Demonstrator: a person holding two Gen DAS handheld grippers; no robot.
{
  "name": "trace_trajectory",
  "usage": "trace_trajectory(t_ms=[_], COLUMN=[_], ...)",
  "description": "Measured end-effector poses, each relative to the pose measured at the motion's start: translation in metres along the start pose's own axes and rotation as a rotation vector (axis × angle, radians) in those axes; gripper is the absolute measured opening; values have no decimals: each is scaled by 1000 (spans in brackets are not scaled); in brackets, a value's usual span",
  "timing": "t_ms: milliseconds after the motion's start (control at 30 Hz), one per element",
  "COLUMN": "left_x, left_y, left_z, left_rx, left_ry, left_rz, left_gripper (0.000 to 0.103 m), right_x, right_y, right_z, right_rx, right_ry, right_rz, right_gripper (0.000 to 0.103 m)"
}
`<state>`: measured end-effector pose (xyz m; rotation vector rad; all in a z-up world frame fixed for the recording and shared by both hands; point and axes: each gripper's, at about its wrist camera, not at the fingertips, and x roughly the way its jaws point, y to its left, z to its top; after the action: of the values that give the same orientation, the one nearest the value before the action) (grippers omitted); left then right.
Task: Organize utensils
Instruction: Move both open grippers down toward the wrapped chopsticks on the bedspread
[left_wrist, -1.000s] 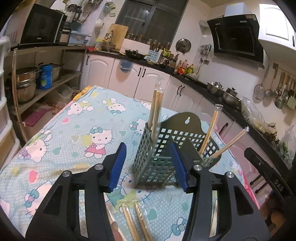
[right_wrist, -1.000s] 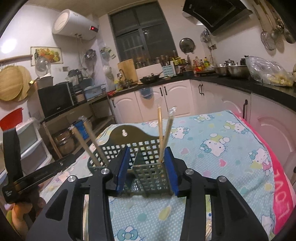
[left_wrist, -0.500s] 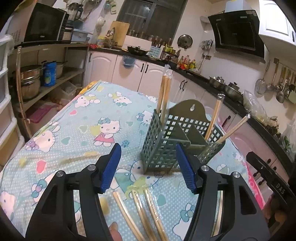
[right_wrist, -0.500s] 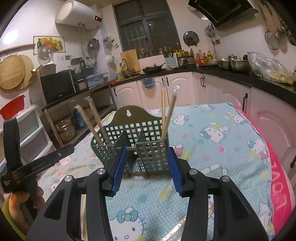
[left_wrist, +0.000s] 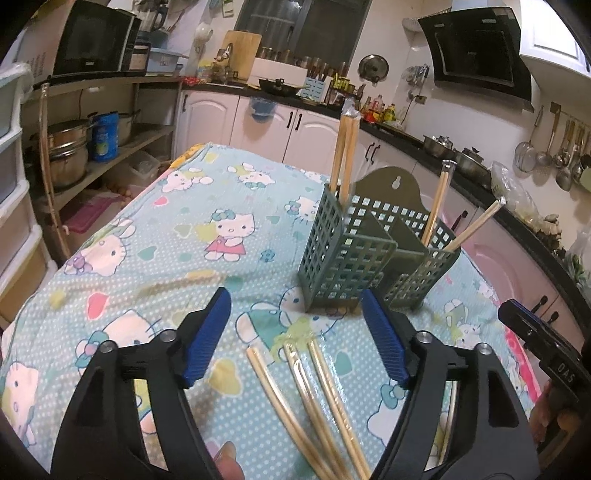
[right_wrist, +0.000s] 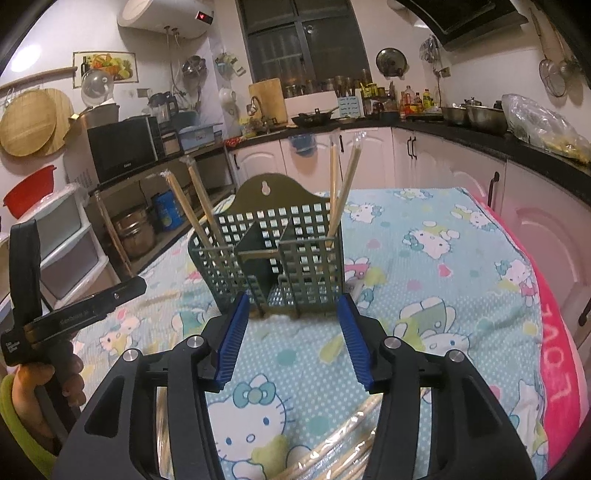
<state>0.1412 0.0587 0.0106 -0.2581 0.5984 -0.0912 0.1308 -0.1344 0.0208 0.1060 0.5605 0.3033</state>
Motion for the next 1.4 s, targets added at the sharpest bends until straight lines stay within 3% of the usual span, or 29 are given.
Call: trace_trajectory(t_ms=[100,167,800,933,1167,1400], left_x=[0,2,10,15,29,38], left_y=[3,5,10,10,10,17], left_z=[-5,-9,-46,-53,-65,-67], left_rx=[1,4,15,20,-14,-69], left_ry=[16,35,159,201,272,300], left_rz=[3,5,40,43,-4,-24], left_gripper=[70,78,78,78,49,41], right_x=[0,-1,-3,7,27,50], right_y=[-2,-1,-26,-34,-54,-63], right_z=[-4,-7,-46,-51,-52,-44], right_rx=[-6,-14,31,54,126,142], right_ry=[21,32,149,207,272,334], right_rz=[4,3,-39,-67,-67,-86], right_gripper=[51,53,54,54,54,54])
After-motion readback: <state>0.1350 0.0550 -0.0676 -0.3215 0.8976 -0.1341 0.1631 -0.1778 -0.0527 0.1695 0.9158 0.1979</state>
